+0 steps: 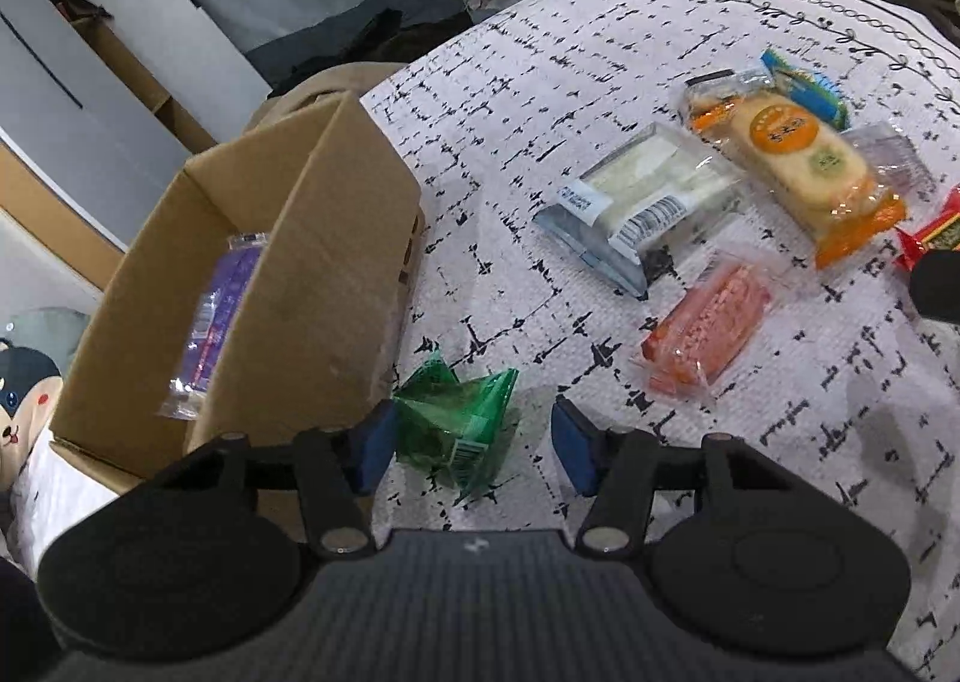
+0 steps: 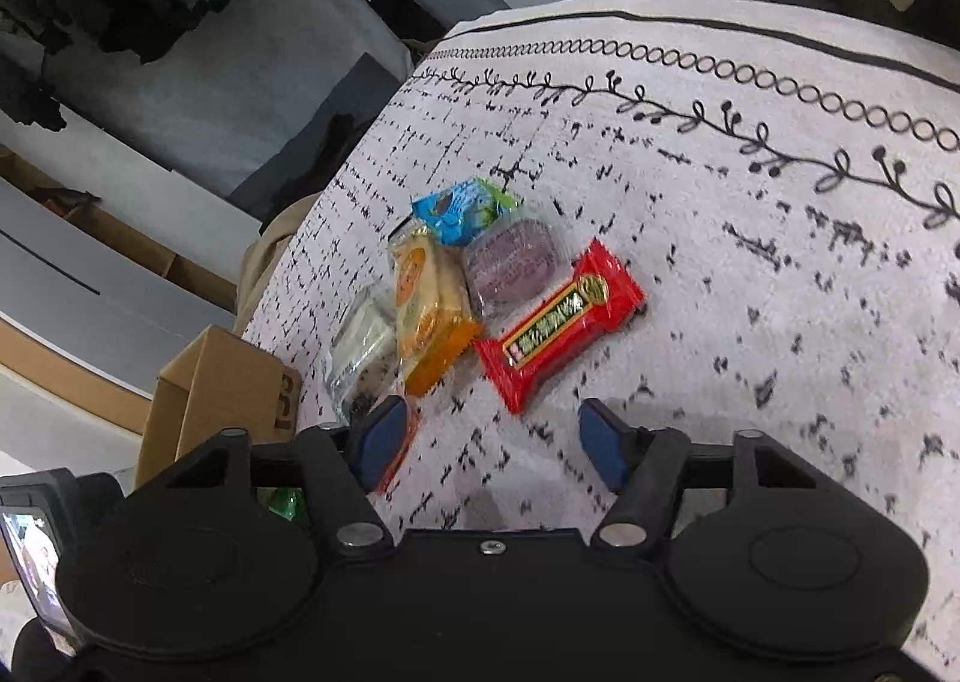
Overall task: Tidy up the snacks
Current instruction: 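Grasp the green candy with the left gripper while the right approaches the red bar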
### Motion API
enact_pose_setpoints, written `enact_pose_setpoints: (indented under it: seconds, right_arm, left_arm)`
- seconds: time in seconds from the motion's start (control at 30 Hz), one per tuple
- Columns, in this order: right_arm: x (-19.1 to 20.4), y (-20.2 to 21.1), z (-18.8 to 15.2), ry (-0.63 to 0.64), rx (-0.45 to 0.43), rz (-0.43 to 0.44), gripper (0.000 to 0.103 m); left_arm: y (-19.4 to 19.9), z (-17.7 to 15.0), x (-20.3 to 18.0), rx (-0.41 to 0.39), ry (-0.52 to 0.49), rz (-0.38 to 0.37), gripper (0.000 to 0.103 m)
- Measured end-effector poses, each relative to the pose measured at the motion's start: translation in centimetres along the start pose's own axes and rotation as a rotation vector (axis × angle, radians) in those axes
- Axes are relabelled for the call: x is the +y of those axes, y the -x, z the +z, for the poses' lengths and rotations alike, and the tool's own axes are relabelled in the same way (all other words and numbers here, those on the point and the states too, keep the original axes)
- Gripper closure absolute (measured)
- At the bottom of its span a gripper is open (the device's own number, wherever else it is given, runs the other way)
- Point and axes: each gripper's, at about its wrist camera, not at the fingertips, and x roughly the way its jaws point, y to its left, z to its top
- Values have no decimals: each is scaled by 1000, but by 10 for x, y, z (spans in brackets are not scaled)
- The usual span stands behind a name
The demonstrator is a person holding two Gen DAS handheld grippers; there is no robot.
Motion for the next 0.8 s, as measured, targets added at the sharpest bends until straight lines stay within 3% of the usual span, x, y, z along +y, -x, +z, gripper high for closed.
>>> enact_pose_setpoints:
  seconds: [0.1,0.2,0.33,0.57,0.8]
  right_arm:
    - [0,-6,6,0,-16,-2,49]
    - [1,-10,9,-1,-33,-6,50]
    - [3,-11,12,13,-62,-41,51]
    - [-3,-12,19,-17,-111,-117,61]
    - [4,-20,24,8,-136,-175,64]
  left_arm:
    - [-5,3,0,1,-1,7,48]
    - [-7,5,2,6,6,12,62]
    - [-6,5,6,8,33,-12,67]
    - [10,7,11,-31,63,-82,70]
    - [17,8,17,-46,91,-122,70]
